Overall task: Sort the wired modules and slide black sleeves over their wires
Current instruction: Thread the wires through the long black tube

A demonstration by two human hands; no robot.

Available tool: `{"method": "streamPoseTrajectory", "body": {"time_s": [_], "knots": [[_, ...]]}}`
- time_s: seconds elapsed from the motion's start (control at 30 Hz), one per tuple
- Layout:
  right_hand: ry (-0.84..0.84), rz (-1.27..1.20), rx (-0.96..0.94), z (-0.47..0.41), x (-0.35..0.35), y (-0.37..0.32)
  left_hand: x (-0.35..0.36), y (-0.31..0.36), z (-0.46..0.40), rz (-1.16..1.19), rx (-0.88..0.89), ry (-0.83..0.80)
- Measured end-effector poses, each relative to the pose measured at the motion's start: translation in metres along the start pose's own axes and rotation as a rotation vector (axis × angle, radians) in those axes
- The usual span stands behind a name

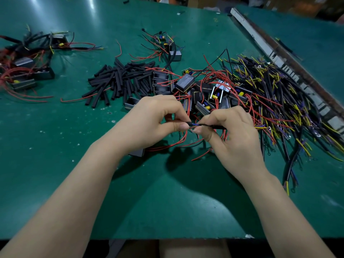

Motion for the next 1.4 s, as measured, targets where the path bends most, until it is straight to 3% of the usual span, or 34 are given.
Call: {"method": "streamPoseTrajectory", "body": {"time_s": [0.27, 0.43, 0.53, 0.7, 0.87, 0.97, 1.0, 1.1, 1.17, 1.27, 1.4], "knots": [[0.024, -0.028, 0.015, -0.002, -0.001, -0.005, 0.000, 0.000, 0.000, 0.078, -0.079, 0.047], [-0.115, 0.100, -0.001, -0.001, 0.001, -0.002, 0.002, 0.001, 0.001, 0.010, -0.051, -0.096], [-0.118, 0.132, -0.038, -0.003, 0.002, -0.004, 0.002, 0.001, 0.001, -0.013, -0.041, -0.126], [0.066, 0.088, -0.044, -0.007, -0.005, -0.005, 0.002, 0.003, 0.000, -0.074, -0.031, -0.066], [0.330, 0.142, -0.133, -0.003, -0.014, -0.008, -0.004, 0.003, -0.001, -0.032, -0.063, 0.116], [0.273, 0.100, -0.184, -0.001, -0.012, -0.011, -0.006, 0.002, -0.002, 0.034, -0.116, 0.227], [0.191, 0.060, -0.111, -0.001, -0.008, -0.012, -0.006, 0.002, -0.002, 0.066, -0.135, 0.251], [-0.034, -0.179, 0.362, -0.006, -0.001, -0.012, -0.003, 0.004, -0.002, 0.097, -0.154, 0.236], [-0.012, -0.436, 0.582, -0.010, 0.000, -0.012, 0.002, 0.006, -0.002, 0.070, -0.132, 0.177], [0.057, -0.667, 0.665, -0.013, -0.003, -0.009, 0.009, 0.009, -0.002, 0.044, -0.108, 0.112], [-0.011, -0.716, 0.601, -0.012, -0.004, -0.008, 0.014, 0.009, -0.001, 0.017, -0.100, 0.092]]}}
Point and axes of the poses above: each hand's wrist, its own z-axis away from the middle knuckle, its own x-axis out of the palm, y = z × x, the point moved 1 cm from there along -z, towards the middle knuckle, and after that the axes turned 4 degrees about z, right-handed, at the moved point
